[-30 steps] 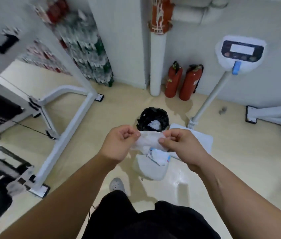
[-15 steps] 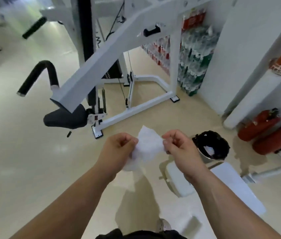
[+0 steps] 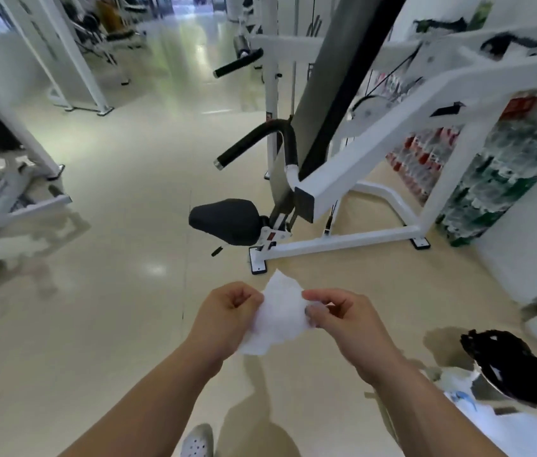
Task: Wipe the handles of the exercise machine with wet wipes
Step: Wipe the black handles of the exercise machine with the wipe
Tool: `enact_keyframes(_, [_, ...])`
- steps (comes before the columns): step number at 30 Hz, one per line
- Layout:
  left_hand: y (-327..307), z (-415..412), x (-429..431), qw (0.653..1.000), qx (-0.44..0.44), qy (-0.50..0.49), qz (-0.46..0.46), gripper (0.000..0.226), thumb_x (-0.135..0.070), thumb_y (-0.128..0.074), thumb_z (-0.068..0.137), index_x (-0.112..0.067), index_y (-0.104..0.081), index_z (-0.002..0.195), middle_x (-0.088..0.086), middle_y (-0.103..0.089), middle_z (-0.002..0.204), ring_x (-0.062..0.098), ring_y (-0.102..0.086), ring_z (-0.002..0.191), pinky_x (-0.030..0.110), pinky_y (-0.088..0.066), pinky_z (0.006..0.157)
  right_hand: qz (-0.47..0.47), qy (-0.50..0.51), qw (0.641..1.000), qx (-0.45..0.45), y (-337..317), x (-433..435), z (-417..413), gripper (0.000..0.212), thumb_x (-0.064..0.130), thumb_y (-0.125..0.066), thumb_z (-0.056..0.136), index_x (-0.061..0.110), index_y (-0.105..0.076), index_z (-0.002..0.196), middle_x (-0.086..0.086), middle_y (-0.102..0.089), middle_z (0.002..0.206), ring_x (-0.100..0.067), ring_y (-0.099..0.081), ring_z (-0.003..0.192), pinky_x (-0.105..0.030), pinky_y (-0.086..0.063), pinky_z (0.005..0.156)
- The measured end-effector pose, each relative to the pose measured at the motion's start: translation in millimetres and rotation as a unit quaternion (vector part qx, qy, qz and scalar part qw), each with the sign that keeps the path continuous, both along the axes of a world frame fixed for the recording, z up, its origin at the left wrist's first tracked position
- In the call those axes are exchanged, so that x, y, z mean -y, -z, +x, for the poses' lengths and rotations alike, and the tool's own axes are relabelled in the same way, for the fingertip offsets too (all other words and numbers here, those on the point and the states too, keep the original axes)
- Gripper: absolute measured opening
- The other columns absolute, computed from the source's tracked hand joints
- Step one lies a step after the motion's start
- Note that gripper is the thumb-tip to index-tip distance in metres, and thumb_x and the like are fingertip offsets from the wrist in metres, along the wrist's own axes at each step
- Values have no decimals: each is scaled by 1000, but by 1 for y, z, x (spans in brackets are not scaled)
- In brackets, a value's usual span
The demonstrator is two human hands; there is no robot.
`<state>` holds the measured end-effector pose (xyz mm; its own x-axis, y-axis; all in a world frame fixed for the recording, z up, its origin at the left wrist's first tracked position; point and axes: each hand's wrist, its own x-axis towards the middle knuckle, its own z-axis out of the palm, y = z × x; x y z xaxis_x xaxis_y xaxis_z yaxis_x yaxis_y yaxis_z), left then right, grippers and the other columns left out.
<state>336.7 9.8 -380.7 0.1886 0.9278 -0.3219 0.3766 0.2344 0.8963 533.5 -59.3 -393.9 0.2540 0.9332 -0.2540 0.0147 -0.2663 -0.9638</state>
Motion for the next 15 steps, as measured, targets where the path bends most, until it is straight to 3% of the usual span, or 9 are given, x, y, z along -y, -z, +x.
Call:
enact_keyframes(2, [-2,-31,-27,1000,12,22,7,18,-15,-60,92,-10,-68,76,-3,-62,66,11,-54,58,25,-43,58,-5,25,1000,10,-5,-21,-31,23,8,-75,84,29,-79,95,-5,-78,87,-27,-70,86,-33,-54,81])
enact_keyframes(5, [-13,-66,-66,997,16,66,22,19,-14,-60,92,-12,-68,76,-3,-64,65,8,-57,55,21,-44,54,5,81,997,19,-17,-47,-72,25,2,-74,84,24,-78,94,-1,-78,88,-15,-72,80,-26,-56,79])
enact_keyframes(10, [-30,-87,-122,990,29,135,21,20,-14,-60,94,-12,-68,76,13,-70,74,13,-60,57,27,-49,56,6,154,988,30,-30,-74,-110,25,-3,-71,84,18,-78,97,-4,-77,83,-11,-70,73,-30,-60,78])
enact_keyframes(15, [-27,-70,-167,984,29,173,16,19,-15,-61,95,-13,-68,77,1,-69,67,10,-61,57,28,-52,58,-7,187,980,63,-29,-104,-107,25,4,-75,85,24,-77,100,1,-75,84,-16,-69,75,-36,-61,80])
